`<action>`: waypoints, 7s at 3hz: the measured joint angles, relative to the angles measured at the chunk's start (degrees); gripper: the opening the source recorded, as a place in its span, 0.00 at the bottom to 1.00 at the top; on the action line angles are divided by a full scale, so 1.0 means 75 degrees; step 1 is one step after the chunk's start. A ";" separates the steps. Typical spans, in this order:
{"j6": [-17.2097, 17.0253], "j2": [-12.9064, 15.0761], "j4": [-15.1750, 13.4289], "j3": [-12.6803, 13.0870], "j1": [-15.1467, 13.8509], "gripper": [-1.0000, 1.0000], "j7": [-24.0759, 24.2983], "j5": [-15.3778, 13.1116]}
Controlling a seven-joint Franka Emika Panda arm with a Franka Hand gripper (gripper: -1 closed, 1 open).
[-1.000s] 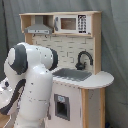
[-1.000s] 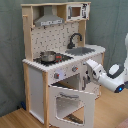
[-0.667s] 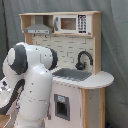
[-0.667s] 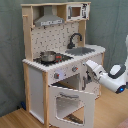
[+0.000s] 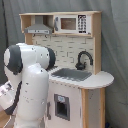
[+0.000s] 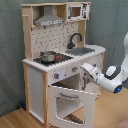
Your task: Play with the kitchen
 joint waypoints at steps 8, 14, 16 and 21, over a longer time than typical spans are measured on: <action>0.2547 -0.0002 0.1055 -0.1446 0.0038 0.00 0.0209 -0.0483; 0.2434 -0.0039 0.1057 -0.1502 0.0087 0.00 -0.5601 -0.0638; 0.2444 -0.0043 0.1056 -0.1506 0.0091 0.00 -0.7494 -0.0676; 0.2453 -0.0037 0.1019 -0.1545 0.0114 0.00 -1.0013 -0.0862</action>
